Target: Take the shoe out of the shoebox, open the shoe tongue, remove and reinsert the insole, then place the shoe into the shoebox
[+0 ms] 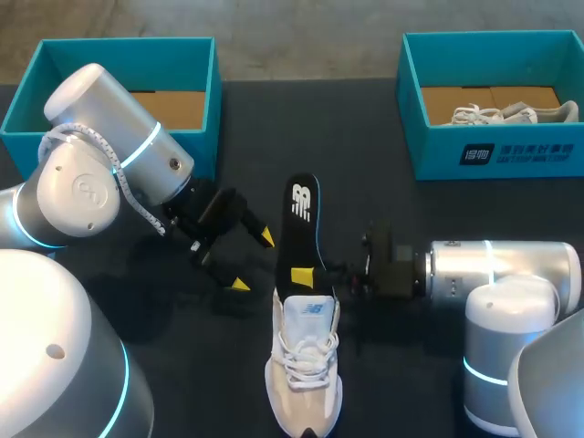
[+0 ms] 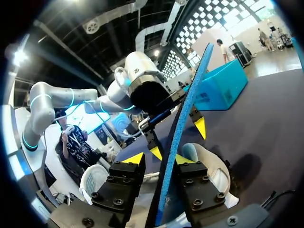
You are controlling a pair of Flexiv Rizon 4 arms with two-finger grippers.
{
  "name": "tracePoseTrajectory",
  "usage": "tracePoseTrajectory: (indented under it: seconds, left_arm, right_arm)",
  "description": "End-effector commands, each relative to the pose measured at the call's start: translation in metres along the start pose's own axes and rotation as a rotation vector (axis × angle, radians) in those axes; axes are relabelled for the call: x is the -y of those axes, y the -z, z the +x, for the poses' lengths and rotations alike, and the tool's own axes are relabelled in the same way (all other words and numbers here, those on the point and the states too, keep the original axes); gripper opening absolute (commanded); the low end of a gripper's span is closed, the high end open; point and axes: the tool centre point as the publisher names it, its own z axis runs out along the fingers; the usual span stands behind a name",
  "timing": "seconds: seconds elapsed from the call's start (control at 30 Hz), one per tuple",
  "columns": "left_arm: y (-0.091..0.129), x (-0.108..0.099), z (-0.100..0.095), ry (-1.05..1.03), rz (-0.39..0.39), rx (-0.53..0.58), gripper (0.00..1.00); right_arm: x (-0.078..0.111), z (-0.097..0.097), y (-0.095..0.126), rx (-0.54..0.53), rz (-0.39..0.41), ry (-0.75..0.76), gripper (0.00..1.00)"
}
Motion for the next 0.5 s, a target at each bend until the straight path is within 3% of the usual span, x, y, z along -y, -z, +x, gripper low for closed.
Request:
tracePoseTrajectory:
  seconds: [0.03,0.17,0.2,0.5]
  left_arm:
    - [-0.0006,0.0004,0.0002,0.0,-0.004,0.0,1.0]
    - [-0.0006,0.0004,0.0002,0.0,-0.004,0.0,1.0]
    - [-0.0006,0.0004,0.0002,0.0,-0.004,0.0,1.0]
    - [-0.0006,0.0004,0.0002,0.0,-0.004,0.0,1.0]
  right_arm:
    - [-0.0025,0.0037,-0.006,0.013,0.001,0.003,0.29]
    - [-0.0027,0.0028,-0.0068,0.014,0.001,0.003,0.14]
    - [-0.0027,0.0022,-0.0066,0.014,-0.002,0.003,0.0]
    - [0.0047,-0.0032,-0.0038,-0.027,0.004,-0.053,0.0]
